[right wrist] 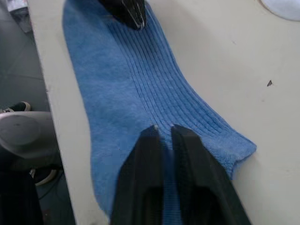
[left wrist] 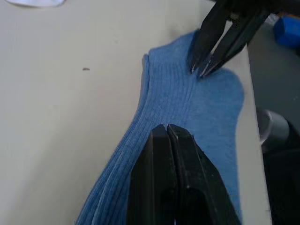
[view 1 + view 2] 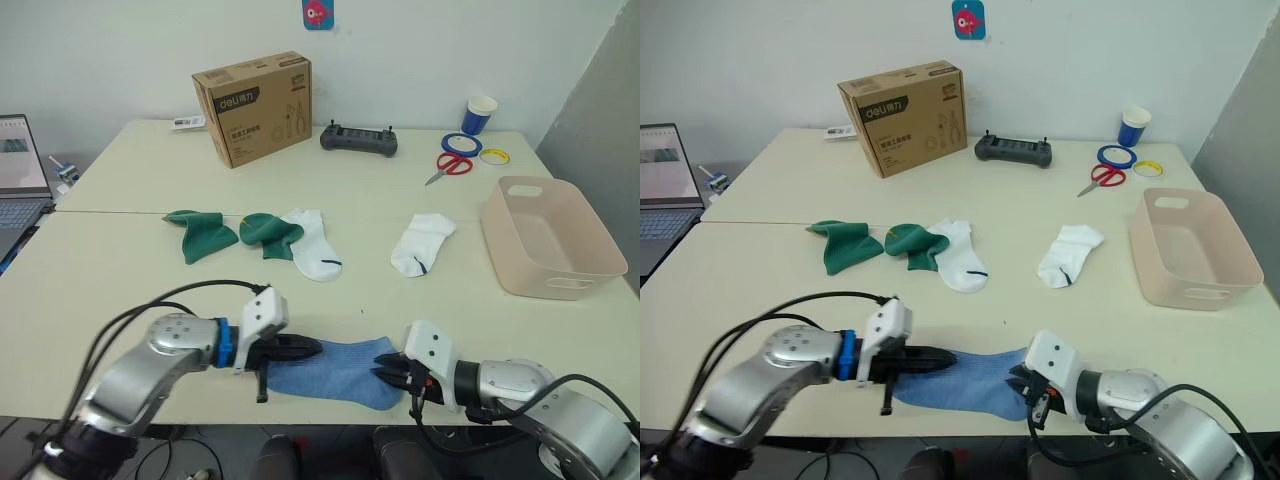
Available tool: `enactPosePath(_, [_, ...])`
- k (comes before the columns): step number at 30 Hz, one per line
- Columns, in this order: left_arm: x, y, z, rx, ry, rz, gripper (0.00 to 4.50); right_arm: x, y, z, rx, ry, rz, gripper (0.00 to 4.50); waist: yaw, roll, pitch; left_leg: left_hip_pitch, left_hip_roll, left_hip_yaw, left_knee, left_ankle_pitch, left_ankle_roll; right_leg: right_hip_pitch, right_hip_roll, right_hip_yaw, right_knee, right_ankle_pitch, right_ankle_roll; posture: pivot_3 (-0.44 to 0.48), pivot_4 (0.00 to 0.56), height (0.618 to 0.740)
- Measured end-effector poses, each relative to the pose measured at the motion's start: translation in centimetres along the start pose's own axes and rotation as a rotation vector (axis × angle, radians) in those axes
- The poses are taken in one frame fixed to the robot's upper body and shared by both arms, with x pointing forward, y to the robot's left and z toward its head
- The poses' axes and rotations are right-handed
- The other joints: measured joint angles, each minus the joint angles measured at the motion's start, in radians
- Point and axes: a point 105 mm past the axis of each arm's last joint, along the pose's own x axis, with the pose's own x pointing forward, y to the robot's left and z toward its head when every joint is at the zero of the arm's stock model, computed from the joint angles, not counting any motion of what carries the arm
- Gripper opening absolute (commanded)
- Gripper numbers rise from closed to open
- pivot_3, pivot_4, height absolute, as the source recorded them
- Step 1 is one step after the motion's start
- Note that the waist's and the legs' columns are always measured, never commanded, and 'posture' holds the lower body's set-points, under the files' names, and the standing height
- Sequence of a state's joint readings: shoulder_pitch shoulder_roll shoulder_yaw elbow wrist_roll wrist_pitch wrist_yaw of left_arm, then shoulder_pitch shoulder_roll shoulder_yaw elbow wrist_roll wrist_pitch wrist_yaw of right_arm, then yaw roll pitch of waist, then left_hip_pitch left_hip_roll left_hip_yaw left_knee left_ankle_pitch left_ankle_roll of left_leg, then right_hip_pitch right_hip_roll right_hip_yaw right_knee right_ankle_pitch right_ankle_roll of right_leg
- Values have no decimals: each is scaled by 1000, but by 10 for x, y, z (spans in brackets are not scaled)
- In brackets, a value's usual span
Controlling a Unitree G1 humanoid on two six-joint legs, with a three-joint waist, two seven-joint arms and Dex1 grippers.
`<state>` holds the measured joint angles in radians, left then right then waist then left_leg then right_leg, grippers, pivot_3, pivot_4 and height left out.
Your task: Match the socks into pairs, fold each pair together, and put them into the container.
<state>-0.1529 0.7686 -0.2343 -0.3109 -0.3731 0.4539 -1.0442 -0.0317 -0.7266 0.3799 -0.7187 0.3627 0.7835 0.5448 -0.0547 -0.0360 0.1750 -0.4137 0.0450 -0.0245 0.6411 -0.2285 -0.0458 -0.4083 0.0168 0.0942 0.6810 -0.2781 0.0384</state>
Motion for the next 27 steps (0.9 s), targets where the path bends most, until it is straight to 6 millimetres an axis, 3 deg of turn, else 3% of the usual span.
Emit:
enactPosePath(2, [-1, 8, -14, 14, 41, 47, 0, 1, -3, -8, 4, 29, -21, 60, 1, 0, 0, -1, 0, -1, 0, 0, 0, 0, 0, -1, 0, 0, 0, 0, 150, 723])
enactPosePath(8, [1, 9, -19, 56, 34, 90, 0, -8, -14, -16, -9, 45, -103, 60, 5, 0, -2, 4, 0, 1, 1, 0, 0, 4, -1, 1, 0, -2, -3, 0, 150, 723])
enactPosePath(11, [1, 10, -19, 33, 11, 106, 0, -17, -27, -13, -10, 21, -170, 60, 4, 0, -3, 4, 0, 1, 1, 0, 0, 4, -1, 2, 0, -2, -2, 0, 150, 723])
enactPosePath(13, [-1, 10, -16, -6, -15, 111, 0, -22, -32, 0, -28, -45, -200, 60, 2, 0, -2, 4, 0, 1, 0, 0, 0, 3, 0, 1, 0, 0, 0, 0, 150, 723])
enactPosePath(17, [-9, 7, 1, 8, -44, 69, 0, -20, -21, 23, -90, -139, -133, 60, 1, 0, -2, 4, 1, 0, -1, 0, 0, 3, 1, 0, 0, 1, 2, 0, 150, 723])
enactPosePath(20, [-15, 5, 13, 89, -33, 34, 0, -9, -10, 23, -120, -129, -63, 60, 0, 0, -2, 4, 1, 1, 0, 0, 0, 3, 0, 1, 0, 0, 0, 0, 150, 723])
enactPosePath(24, [-14, 2, 7, 111, -10, 26, 0, 8, -2, 13, -164, -84, 13, 60, -1, 0, -2, 4, 1, 1, 0, 0, 0, 3, 0, 1, 0, -1, -1, 0, 150, 723])
enactPosePath(27, [-9, -1, -8, 107, 37, 25, 0, 14, 2, 5, -172, -60, 49, 60, 1, 0, -2, 4, 1, 1, 0, 0, 0, 3, 0, 1, 0, -1, -1, 0, 150, 723])
